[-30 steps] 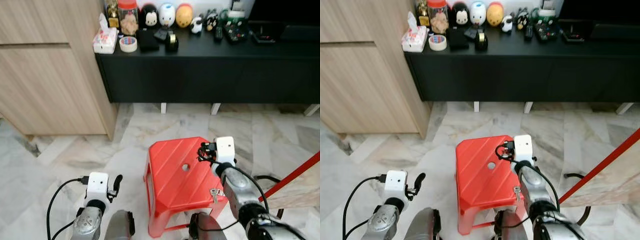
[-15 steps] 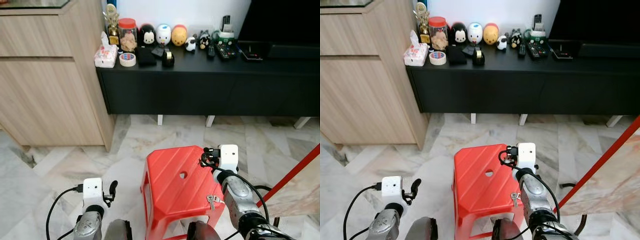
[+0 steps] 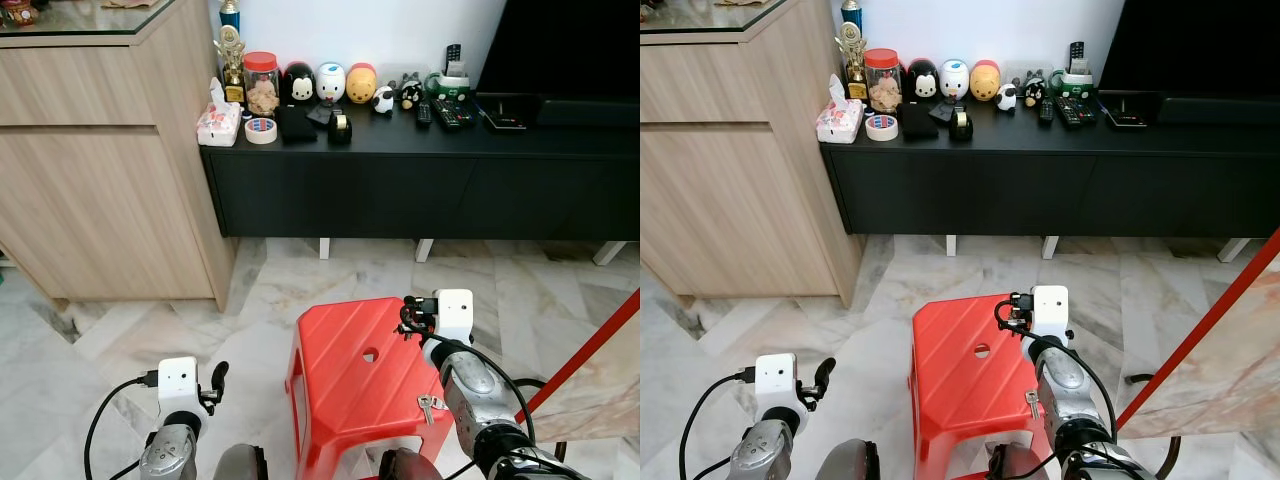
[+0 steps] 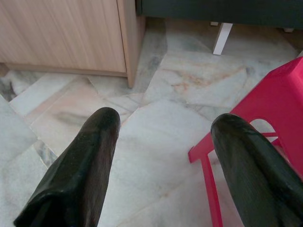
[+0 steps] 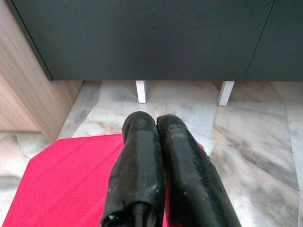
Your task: Hang keys on a hook
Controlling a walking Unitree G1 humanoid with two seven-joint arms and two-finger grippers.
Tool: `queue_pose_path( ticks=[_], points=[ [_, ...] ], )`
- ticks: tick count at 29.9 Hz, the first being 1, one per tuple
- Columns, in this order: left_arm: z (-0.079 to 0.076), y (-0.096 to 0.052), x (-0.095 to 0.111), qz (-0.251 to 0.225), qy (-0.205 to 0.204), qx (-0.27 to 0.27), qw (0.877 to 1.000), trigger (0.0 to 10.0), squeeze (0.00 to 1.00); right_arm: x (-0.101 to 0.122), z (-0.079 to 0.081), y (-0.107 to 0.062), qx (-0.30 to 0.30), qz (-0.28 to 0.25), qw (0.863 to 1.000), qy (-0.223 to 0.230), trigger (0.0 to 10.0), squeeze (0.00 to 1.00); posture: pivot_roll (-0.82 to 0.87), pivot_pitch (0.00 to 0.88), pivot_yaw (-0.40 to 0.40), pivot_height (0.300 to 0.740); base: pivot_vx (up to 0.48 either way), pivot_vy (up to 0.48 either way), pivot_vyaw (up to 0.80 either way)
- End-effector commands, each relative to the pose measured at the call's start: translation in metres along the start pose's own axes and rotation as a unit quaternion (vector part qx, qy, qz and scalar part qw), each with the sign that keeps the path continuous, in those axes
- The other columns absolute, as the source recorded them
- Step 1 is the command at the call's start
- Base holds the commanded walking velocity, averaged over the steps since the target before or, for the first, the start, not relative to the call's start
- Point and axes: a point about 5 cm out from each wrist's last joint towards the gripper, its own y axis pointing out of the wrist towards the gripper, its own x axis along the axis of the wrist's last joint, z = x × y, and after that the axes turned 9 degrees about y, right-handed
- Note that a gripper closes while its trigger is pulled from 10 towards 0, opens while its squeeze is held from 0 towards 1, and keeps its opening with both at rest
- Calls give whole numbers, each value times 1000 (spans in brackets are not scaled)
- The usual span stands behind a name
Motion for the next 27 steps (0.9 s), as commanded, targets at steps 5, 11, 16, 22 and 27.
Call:
queue_pose_path(
  ticks=[5,11,16,22,27],
  points=[
    [0,1,0,-1,2,-7,1000,10000,0,4,0,1,-5,-9,1000,3,10000,0,54,0,-35,629,-266,0,0],
    [-2,2,1,-4,3,-10,1000,10000,0,7,0,2,-6,-15,1000,5,10000,0,54,0,-33,629,-266,0,0],
    [-3,2,2,-6,5,-13,1000,10000,0,7,-1,2,-9,-11,1000,1,10000,0,56,0,-33,656,-266,0,0],
    [-3,3,3,-9,7,-16,1000,10000,0,9,-2,3,-8,-12,1000,-1,10000,0,57,0,-34,701,-217,0,0],
    [-5,4,6,-14,14,-18,1000,10000,0,13,-1,5,-4,-17,1000,1,10000,0,59,0,-37,736,0,0,0]
  ],
)
